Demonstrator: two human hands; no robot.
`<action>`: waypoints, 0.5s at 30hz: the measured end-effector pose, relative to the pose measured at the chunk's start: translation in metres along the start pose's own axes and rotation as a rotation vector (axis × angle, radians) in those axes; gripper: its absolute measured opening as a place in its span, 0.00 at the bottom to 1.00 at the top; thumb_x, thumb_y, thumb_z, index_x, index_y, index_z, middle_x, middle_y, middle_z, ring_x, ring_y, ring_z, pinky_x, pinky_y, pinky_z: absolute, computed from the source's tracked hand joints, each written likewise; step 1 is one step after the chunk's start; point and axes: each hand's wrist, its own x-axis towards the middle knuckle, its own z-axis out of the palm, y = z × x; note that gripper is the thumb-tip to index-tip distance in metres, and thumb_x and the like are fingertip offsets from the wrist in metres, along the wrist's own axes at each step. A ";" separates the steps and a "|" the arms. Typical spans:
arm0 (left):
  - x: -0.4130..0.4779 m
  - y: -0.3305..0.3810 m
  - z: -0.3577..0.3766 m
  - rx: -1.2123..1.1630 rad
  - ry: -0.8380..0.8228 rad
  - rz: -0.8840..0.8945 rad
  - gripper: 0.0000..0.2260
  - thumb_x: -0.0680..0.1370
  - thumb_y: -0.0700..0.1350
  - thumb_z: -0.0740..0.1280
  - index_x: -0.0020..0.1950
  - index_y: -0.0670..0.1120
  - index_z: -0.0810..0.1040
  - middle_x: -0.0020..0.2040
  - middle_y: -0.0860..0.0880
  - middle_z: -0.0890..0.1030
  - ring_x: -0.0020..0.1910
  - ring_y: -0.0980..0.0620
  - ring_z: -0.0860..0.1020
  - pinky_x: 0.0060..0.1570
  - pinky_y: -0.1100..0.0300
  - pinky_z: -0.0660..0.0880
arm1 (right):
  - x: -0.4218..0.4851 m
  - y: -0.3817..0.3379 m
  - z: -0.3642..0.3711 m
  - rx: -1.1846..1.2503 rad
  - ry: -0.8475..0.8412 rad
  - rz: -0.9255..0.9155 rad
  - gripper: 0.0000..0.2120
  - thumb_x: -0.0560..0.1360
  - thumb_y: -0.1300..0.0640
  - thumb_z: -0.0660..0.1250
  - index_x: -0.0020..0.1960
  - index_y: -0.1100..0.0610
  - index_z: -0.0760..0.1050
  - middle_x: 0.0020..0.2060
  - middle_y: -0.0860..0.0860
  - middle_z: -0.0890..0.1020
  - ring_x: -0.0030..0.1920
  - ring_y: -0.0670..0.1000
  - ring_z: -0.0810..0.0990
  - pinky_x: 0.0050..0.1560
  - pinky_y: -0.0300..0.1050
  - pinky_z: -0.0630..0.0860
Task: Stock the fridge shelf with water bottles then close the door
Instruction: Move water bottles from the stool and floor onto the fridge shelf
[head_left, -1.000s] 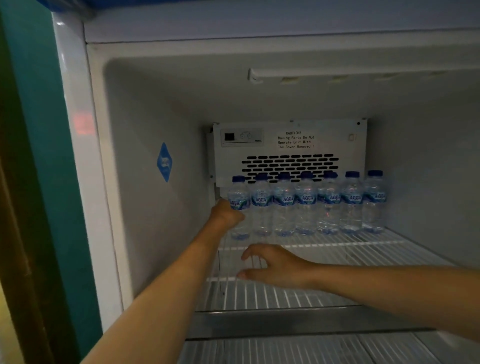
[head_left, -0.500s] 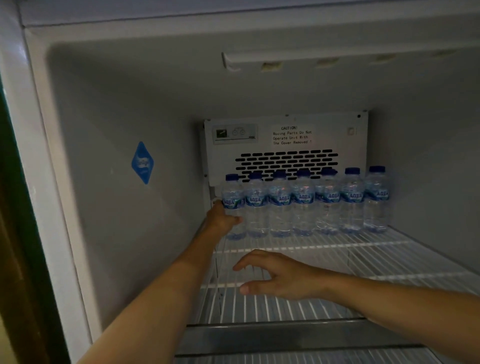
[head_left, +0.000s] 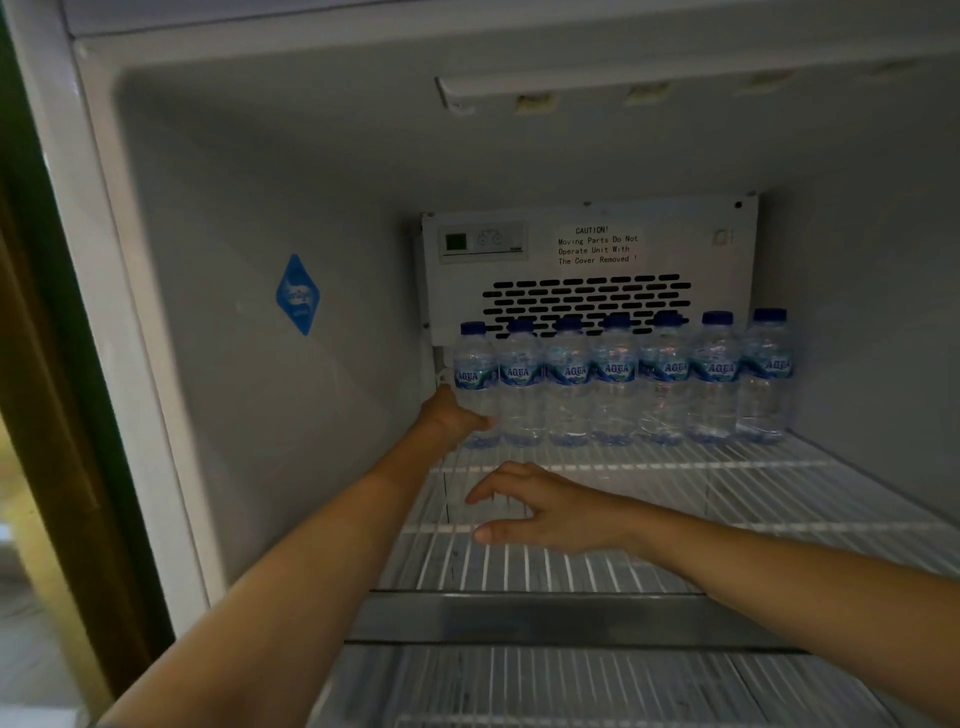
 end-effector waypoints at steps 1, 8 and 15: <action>-0.004 -0.001 -0.002 0.011 -0.010 -0.043 0.37 0.65 0.49 0.78 0.70 0.40 0.69 0.67 0.42 0.74 0.63 0.44 0.74 0.63 0.54 0.73 | -0.001 -0.002 -0.001 -0.017 -0.010 0.002 0.23 0.77 0.42 0.64 0.69 0.48 0.69 0.65 0.47 0.70 0.67 0.47 0.65 0.69 0.42 0.64; -0.097 0.006 -0.018 0.153 0.350 0.120 0.18 0.74 0.37 0.68 0.63 0.40 0.73 0.53 0.42 0.80 0.51 0.47 0.78 0.45 0.66 0.70 | -0.013 -0.031 -0.006 -0.160 -0.031 -0.001 0.20 0.78 0.48 0.64 0.67 0.56 0.73 0.64 0.53 0.77 0.60 0.49 0.76 0.61 0.42 0.72; -0.275 -0.026 -0.082 0.263 0.503 0.426 0.11 0.73 0.36 0.67 0.53 0.45 0.80 0.41 0.51 0.82 0.40 0.57 0.79 0.42 0.69 0.74 | -0.050 -0.124 0.028 -0.089 0.391 -0.098 0.07 0.73 0.55 0.71 0.49 0.57 0.83 0.41 0.52 0.84 0.42 0.48 0.81 0.43 0.42 0.75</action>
